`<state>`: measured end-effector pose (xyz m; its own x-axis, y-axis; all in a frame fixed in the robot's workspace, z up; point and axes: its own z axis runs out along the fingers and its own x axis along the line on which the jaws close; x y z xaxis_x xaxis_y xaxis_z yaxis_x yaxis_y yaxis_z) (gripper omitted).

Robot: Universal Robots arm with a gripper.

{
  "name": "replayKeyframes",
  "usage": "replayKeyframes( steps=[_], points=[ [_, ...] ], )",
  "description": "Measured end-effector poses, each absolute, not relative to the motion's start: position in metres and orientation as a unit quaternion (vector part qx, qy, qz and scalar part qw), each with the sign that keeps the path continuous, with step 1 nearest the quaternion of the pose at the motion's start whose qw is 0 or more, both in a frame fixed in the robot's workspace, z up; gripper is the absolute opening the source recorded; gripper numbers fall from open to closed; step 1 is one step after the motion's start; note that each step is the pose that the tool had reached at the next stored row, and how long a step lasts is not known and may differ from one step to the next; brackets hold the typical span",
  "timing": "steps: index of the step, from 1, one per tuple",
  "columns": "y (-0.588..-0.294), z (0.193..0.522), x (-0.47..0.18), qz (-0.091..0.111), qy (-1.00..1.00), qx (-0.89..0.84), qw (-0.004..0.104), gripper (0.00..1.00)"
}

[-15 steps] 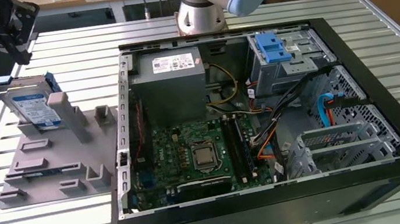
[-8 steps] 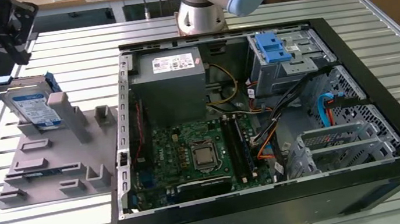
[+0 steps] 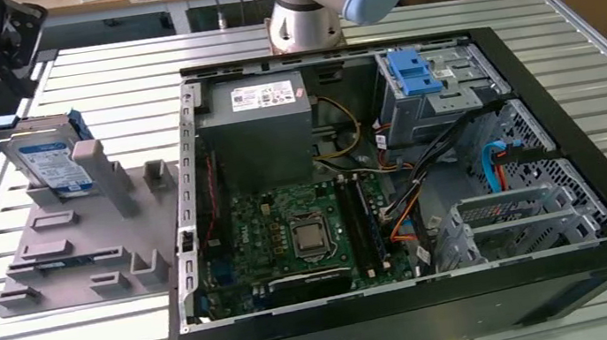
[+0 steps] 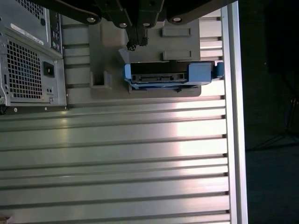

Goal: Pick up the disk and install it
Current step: 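Reach for the disk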

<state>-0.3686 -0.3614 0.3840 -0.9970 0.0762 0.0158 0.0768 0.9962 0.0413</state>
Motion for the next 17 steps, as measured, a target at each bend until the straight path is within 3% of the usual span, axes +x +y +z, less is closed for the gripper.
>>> replayKeyframes(
  steps=[17],
  points=[
    [-0.352, 0.376, -0.396, -0.020, -0.999, -0.038, 0.007, 0.11]
  ],
)
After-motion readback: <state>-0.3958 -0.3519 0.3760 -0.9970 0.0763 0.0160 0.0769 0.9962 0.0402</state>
